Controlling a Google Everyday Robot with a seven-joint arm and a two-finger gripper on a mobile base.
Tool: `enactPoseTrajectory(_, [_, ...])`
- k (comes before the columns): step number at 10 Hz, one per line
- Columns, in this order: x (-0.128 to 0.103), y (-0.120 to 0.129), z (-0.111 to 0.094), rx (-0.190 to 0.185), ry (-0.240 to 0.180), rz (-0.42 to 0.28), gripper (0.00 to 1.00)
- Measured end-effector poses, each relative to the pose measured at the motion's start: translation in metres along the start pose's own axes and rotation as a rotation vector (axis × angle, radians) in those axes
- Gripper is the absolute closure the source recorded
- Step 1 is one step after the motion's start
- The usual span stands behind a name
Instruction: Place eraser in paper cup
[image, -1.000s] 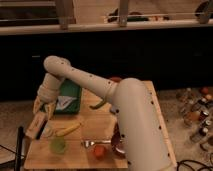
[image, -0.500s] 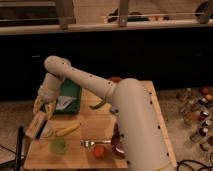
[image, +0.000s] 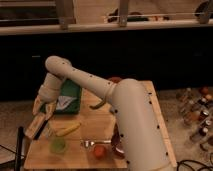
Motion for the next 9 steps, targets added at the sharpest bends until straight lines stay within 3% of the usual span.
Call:
enactPoseTrajectory(4, [0.0000, 0.0006, -0.0012, -0.003, 0.001, -0.003, 0.20])
enactPoseTrajectory(9, [-0.0013, 0.0023, -0.0092, 0.017, 0.033, -0.025, 0.20])
